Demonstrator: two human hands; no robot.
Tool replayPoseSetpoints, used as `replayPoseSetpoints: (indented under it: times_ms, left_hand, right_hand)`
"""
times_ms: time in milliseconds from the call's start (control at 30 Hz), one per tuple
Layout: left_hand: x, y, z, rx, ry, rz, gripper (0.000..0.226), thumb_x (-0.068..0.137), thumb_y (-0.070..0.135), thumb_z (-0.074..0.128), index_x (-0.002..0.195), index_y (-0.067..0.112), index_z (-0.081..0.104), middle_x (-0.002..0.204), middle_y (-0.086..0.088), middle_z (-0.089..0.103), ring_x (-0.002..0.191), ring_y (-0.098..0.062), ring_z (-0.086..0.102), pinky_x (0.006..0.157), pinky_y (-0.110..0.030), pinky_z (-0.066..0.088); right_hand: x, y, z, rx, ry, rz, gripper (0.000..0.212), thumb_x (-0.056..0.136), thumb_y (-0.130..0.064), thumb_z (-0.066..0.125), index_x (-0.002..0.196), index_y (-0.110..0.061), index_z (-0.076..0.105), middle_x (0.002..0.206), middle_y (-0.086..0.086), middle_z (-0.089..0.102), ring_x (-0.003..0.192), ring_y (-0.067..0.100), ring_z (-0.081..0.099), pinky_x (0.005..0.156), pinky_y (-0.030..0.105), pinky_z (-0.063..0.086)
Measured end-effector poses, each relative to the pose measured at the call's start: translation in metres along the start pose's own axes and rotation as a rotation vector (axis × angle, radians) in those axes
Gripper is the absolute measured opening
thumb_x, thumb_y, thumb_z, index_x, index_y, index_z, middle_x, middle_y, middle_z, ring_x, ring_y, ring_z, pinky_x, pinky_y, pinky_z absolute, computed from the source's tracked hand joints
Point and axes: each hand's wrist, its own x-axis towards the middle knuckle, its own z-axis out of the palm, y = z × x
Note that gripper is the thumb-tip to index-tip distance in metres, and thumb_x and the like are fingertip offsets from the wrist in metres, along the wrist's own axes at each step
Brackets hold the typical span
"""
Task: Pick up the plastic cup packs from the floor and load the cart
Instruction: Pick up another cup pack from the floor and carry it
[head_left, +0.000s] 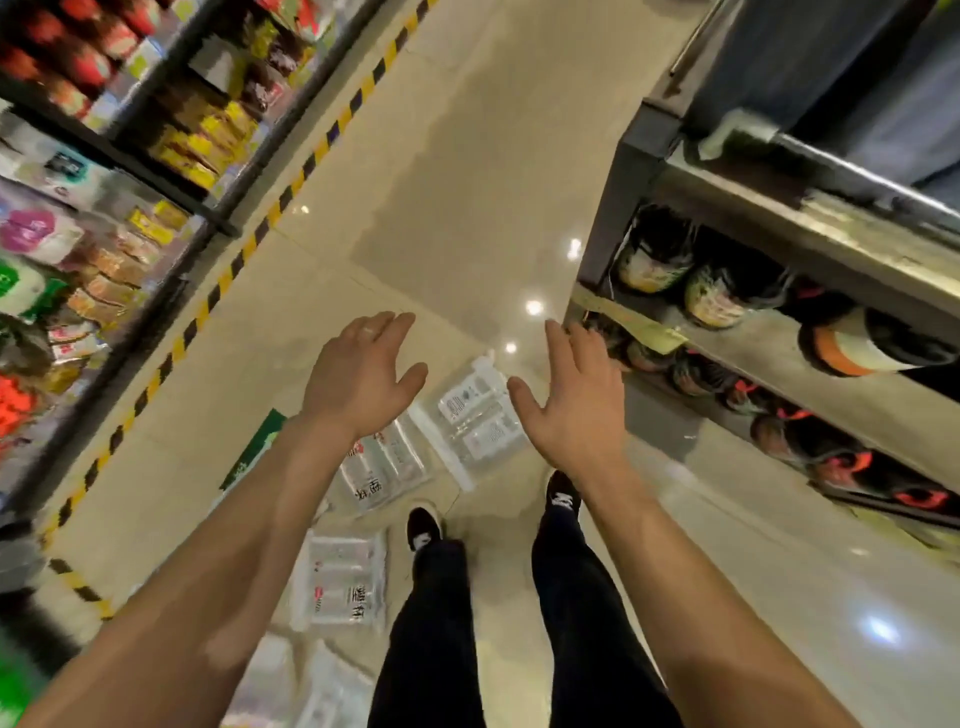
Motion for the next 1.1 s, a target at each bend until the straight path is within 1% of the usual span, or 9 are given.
replayPoseSetpoints:
  times_ms: [200,267,500,733,800,900,1000,1033,1100]
  left_hand:
    - [0.089,-0.055,0.100,-0.010,-0.026,0.135,0.073,0.085,0.053,0.031,0.149,0.017,0.033,0.151,-0.010,0.037,0.138,-0.029,0.032,0.111,-0.040,0.029]
    - [0.114,-0.077,0.146,-0.027,-0.043,0.162,0.072,0.086,0.050,0.033,0.150,0.016,0.032,0.152,-0.011,0.036,0.139,-0.029,0.031,0.112,-0.039,0.027]
    - [0.183,-0.164,0.337,0.015,-0.130,0.256,0.071,0.089,0.050,0.033,0.150,0.015,0.030,0.150,-0.014,0.038,0.137,-0.034,0.034,0.110,-0.044,0.031]
    - [0.257,-0.216,0.502,0.035,-0.234,0.290,0.075,0.087,0.052,0.031,0.151,0.015,0.026,0.150,-0.017,0.037,0.136,-0.035,0.036,0.104,-0.049,0.039]
    - [0.274,-0.223,0.538,-0.019,-0.234,0.277,0.071,0.089,0.050,0.034,0.150,0.014,0.028,0.149,-0.017,0.037,0.135,-0.035,0.037,0.105,-0.047,0.037]
    - [0.291,-0.226,0.583,-0.106,-0.237,0.240,0.073,0.090,0.052,0.034,0.151,0.012,0.026,0.150,-0.018,0.036,0.137,-0.033,0.034,0.108,-0.045,0.034]
    - [0.303,-0.225,0.615,-0.216,-0.305,0.156,0.082,0.089,0.059,0.036,0.154,0.014,0.014,0.150,-0.020,0.036,0.136,-0.034,0.036,0.105,-0.042,0.034]
    - [0.304,-0.225,0.621,-0.248,-0.333,0.111,0.080,0.091,0.057,0.039,0.154,0.016,0.010,0.148,-0.020,0.039,0.132,-0.036,0.041,0.103,-0.041,0.037]
    - [0.303,-0.226,0.629,-0.291,-0.359,0.065,0.074,0.096,0.050,0.042,0.154,0.019,0.006,0.145,-0.018,0.045,0.124,-0.036,0.051,0.099,-0.041,0.043]
  right_hand:
    - [0.004,0.022,0.124,0.052,0.102,0.213,0.076,0.090,-0.056,0.046,0.151,-0.016,0.027,0.154,0.014,0.032,0.143,0.033,0.026,0.111,0.054,0.029]
    - [0.000,0.035,0.182,0.092,0.111,0.299,0.079,0.089,-0.056,0.046,0.152,-0.014,0.023,0.154,0.016,0.031,0.143,0.033,0.026,0.111,0.054,0.029]
    - [-0.012,0.096,0.392,0.222,0.089,0.571,0.086,0.090,-0.056,0.047,0.154,-0.011,0.013,0.157,0.014,0.025,0.144,0.030,0.025,0.114,0.051,0.028]
    - [0.003,0.170,0.566,0.503,0.150,0.883,0.088,0.093,-0.051,0.052,0.155,-0.022,-0.002,0.162,0.005,0.006,0.149,0.019,0.006,0.119,0.045,0.021]
    - [0.006,0.187,0.602,0.539,0.146,0.891,0.088,0.091,-0.054,0.052,0.154,-0.030,-0.005,0.161,0.008,0.010,0.149,0.023,0.009,0.118,0.047,0.022]
    - [0.012,0.206,0.638,0.584,0.121,0.858,0.089,0.087,-0.061,0.054,0.149,-0.045,-0.007,0.154,0.013,0.022,0.144,0.030,0.022,0.112,0.051,0.032]
    - [0.021,0.218,0.656,0.692,0.128,0.876,0.094,0.087,-0.053,0.062,0.152,-0.041,-0.004,0.153,0.002,0.028,0.136,0.013,0.031,0.111,0.035,0.030]
    - [0.024,0.219,0.658,0.722,0.133,0.870,0.095,0.086,-0.052,0.064,0.152,-0.042,-0.004,0.153,-0.002,0.030,0.133,0.009,0.034,0.110,0.034,0.031]
    - [0.029,0.218,0.657,0.749,0.162,0.839,0.096,0.084,-0.055,0.064,0.151,-0.045,-0.004,0.151,-0.003,0.034,0.136,0.015,0.037,0.110,0.043,0.037]
